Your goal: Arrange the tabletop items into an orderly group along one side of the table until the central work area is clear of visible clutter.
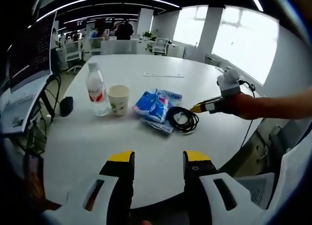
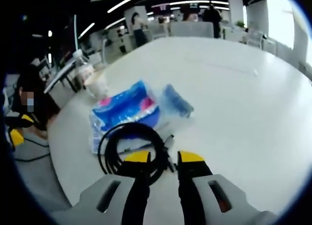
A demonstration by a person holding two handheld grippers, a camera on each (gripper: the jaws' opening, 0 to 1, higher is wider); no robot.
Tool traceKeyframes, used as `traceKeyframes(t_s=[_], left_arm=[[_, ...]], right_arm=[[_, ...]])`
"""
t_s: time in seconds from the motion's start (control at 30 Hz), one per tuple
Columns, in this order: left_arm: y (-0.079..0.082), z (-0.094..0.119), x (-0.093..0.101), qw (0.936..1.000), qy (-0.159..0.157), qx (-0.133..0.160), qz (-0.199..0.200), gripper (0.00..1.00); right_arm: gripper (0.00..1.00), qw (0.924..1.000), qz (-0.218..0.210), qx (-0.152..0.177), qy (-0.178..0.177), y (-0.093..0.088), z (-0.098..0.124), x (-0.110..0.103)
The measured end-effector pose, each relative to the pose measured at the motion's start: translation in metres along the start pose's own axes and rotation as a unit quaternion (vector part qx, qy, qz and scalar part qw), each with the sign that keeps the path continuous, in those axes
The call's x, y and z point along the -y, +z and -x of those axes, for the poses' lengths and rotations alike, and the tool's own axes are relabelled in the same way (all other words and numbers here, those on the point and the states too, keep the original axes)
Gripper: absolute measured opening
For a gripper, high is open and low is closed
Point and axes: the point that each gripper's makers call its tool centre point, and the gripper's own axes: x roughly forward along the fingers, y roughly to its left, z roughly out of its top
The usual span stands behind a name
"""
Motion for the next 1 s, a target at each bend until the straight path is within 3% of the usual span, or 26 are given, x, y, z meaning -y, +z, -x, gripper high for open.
traceKeyframes(t_s=[0.2,0.47,0.9,1.0], left_arm=[[-0.005,0.001,-0.012,0.9997,0.015,-0.014,-0.016,0.39],[0.01,0.001,-0.022,0.9996,0.027,-0.006,-0.007,0.39],[0.018,-0.003,-0.017,0.9997,0.022,-0.004,-0.007,0.39],[0.025,-0.002,-0.016,0.9998,0.017,0.005,0.005,0.39]], right_arm=[[0.21,0.9984,0.05,-0.019,0.018,-0.004,-0.014,0.003],[0.2,0.9951,0.09,-0.031,0.029,-0.008,-0.022,-0.005],[0.17,0.9947,0.091,-0.038,0.032,-0.016,-0.027,-0.006],[0.11,0.9965,0.075,-0.023,0.027,-0.011,-0.024,-0.003]])
